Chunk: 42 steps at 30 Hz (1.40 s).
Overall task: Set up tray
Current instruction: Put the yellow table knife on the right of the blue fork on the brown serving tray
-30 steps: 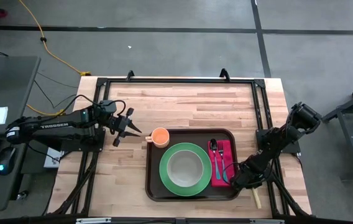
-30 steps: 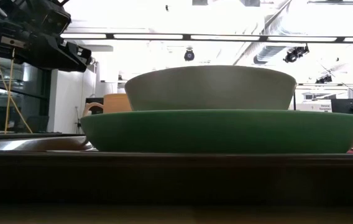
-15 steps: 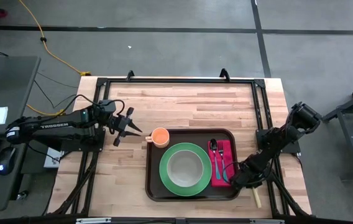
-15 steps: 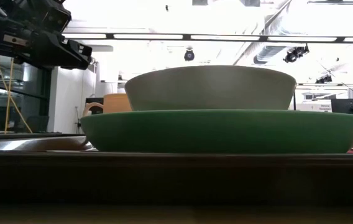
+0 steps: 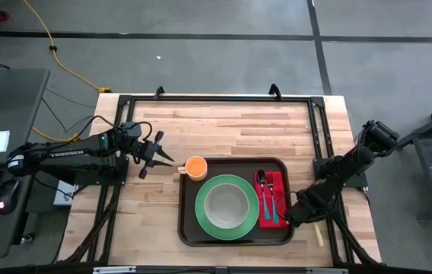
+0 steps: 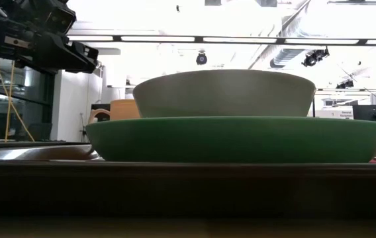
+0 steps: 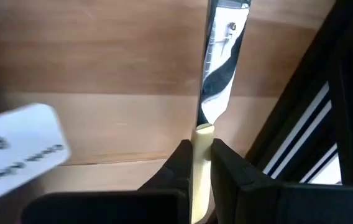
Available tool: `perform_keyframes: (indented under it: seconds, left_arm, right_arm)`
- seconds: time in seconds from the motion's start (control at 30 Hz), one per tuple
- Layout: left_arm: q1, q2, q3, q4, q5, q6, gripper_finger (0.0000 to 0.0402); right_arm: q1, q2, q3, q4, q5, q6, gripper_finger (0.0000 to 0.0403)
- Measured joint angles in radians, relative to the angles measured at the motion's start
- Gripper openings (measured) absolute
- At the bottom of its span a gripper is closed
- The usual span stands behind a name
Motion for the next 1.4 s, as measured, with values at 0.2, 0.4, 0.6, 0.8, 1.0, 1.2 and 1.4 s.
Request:
perform_keyframes:
  seconds: [0.2,0.4,0.6,0.8,1.0,1.2,1.4]
  left_arm:
    - [0.000,0.000,0.000,0.000,0.000,0.000,0.0113]
    - [0.000,0.000,0.000,0.000,0.000,0.002,0.0113]
    - [0.000,0.000,0.000,0.000,0.000,0.003,0.0113]
    - [0.000,0.000,0.000,0.000,0.000,0.003,0.0113]
    - [0.000,0.000,0.000,0.000,0.000,0.003,0.0113]
    - [0.000,0.000,0.000,0.000,0.000,0.003,0.0113]
    - [0.000,0.000,0.000,0.000,0.000,0.003,0.0113]
  right_arm:
    - [-0.034,-0.042,0.002,-0.009,0.013,-0.007,0.0019]
    - [-0.062,-0.090,0.002,-0.034,0.014,-0.013,0.0019]
    - [-0.088,-0.141,0.002,-0.062,0.019,-0.019,0.0022]
    - [-0.122,-0.187,0.003,-0.064,0.065,-0.034,0.0022]
    - [-0.150,-0.211,0.015,-0.067,0.110,-0.057,0.0026]
    - [-0.175,-0.213,0.062,-0.099,0.156,-0.086,0.0025]
    - [-0.216,-0.213,0.095,-0.102,0.194,-0.117,0.0027]
